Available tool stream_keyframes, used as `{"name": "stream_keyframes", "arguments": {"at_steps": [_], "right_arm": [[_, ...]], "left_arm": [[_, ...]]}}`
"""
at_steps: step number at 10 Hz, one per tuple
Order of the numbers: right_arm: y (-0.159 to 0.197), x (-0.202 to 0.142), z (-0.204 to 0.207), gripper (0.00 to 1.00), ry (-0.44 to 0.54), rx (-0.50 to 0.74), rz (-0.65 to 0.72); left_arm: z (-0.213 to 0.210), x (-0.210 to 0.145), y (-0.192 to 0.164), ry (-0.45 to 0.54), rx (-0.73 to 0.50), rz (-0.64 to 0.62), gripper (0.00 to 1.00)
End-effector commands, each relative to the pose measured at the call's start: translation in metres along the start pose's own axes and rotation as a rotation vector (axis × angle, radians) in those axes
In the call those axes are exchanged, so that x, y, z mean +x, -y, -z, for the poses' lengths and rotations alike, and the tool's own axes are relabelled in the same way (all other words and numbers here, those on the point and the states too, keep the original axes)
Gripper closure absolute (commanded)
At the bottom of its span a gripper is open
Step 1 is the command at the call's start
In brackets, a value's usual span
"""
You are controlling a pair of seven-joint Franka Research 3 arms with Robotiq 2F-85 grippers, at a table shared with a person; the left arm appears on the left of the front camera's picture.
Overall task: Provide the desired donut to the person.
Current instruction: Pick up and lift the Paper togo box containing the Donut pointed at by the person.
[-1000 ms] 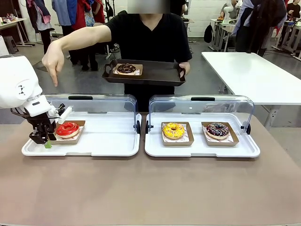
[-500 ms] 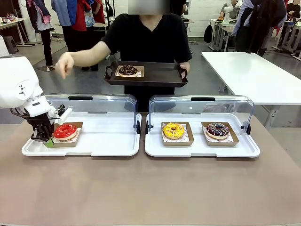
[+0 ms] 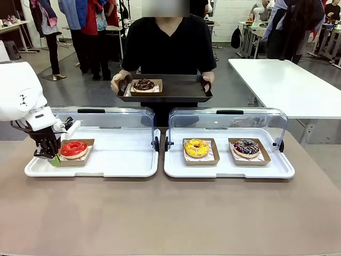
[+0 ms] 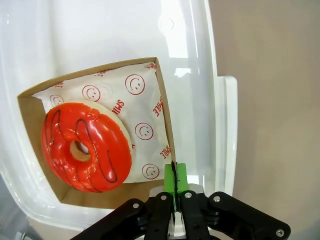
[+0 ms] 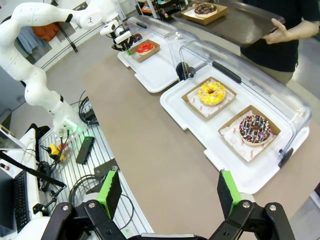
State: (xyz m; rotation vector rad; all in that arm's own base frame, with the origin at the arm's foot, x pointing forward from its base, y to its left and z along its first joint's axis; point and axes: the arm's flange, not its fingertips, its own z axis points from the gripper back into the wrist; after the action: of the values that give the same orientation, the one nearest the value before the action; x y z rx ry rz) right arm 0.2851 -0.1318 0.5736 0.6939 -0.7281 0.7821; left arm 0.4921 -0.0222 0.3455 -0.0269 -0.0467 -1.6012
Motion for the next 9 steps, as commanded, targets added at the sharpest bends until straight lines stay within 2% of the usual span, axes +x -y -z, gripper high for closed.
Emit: {"name": "stream_keyframes", "arguments": {"at_steps": [1,5,7,9], "right_arm": [[0.002,0.001,0.000,0.00,0.026,0.016,-0.015],[0.002,0.001,0.000,0.00,0.026,0.016,-0.015],[0.002,0.001,0.000,0.00,0.026,0.016,-0.015],[0.002,0.001,0.000,0.00,0.026,0.016,-0.015]], "left_arm": [[-0.048,0.003,0.036,-0.050,-0.007,0.065,1.00],[-0.168,0.030,0.128,0.012,-0.002,0.180,1.00],[-0.208,0.046,0.159,0.002,0.035,0.209,1.00],[-0.252,0.066,0.179,-0.005,0.132,0.212,1.00]]}}
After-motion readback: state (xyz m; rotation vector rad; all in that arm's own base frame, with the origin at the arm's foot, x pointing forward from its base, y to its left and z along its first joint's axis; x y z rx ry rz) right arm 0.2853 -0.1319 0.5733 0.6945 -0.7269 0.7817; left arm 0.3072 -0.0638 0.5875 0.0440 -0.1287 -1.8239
